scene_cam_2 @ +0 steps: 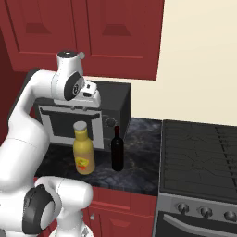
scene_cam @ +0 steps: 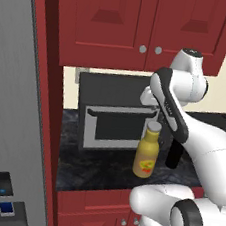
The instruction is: There is a wine glass and glass cup on the dining counter. Place the wine bottle next to the wine glass and the juice bottle next to the glass cup.
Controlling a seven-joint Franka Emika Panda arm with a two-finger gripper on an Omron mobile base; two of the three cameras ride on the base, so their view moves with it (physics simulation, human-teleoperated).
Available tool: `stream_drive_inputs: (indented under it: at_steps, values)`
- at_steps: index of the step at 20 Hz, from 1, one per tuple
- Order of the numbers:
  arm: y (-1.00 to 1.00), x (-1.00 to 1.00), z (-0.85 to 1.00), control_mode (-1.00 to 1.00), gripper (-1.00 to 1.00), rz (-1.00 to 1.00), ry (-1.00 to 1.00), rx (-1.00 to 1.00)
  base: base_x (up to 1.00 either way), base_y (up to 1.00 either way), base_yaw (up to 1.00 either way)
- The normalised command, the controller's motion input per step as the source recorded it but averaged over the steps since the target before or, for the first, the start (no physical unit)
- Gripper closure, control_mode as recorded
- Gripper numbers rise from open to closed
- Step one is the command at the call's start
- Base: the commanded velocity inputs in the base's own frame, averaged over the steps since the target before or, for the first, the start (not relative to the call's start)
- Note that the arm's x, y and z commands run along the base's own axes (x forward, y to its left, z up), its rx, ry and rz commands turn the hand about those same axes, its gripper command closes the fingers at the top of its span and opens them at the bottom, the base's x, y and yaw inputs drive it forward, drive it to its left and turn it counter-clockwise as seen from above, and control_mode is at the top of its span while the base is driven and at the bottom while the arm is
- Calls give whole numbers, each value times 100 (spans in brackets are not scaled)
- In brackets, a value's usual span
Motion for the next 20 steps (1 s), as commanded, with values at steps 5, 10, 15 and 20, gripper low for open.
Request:
stream_drive_inputs:
  at_steps: [5,10,15,20]
  values:
    - [2,-12,0,-100,-100,0,-2,0,0,0,0]
    - [2,-26,0,-100,-100,0,-1,0,0,0,0]
    - [0,-19,0,-100,-100,0,2,0,0,0,0]
    - [0,-8,-4,-100,-100,0,11,0,0,0,0]
